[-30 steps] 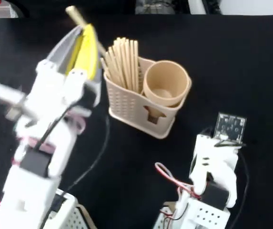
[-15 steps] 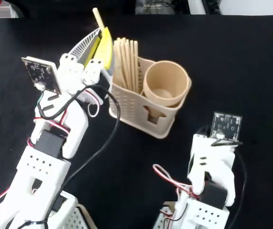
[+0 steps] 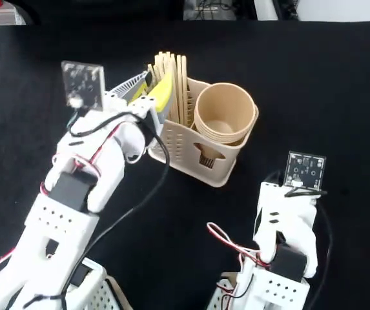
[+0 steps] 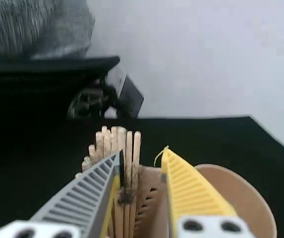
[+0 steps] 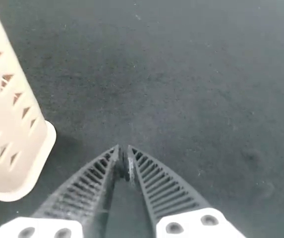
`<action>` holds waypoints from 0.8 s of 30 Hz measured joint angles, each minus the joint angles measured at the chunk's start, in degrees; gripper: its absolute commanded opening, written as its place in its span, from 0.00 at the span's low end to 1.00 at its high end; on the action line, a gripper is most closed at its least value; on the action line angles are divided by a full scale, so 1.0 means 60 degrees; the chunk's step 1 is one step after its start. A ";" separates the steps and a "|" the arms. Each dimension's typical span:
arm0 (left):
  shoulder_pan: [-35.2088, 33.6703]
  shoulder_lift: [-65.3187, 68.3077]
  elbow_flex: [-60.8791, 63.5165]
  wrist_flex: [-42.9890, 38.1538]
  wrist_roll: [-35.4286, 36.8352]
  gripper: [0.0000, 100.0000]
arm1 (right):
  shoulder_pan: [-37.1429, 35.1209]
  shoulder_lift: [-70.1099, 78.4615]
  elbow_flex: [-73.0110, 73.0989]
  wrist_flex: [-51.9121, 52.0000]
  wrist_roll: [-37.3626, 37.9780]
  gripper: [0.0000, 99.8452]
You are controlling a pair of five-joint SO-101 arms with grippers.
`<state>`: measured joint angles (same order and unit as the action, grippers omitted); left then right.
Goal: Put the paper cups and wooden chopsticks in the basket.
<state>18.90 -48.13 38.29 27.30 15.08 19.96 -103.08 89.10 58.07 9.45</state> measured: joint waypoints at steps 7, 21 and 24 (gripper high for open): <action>-0.0425 0.2637 -0.2462 0.2652 0.0044 0.14 | 0.0000 0.0000 0.0000 0.0000 0.0000 0.01; -0.0703 0.5495 -0.6081 0.6271 0.0557 0.14 | 0.0000 0.0000 0.0073 0.0000 0.0000 0.01; -0.0703 0.5495 -0.6432 0.6593 0.0557 0.14 | 0.0000 0.0000 0.0073 0.0000 0.0000 0.01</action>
<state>14.68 -15.16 -0.31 66.86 18.42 19.96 -103.08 89.54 58.07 9.45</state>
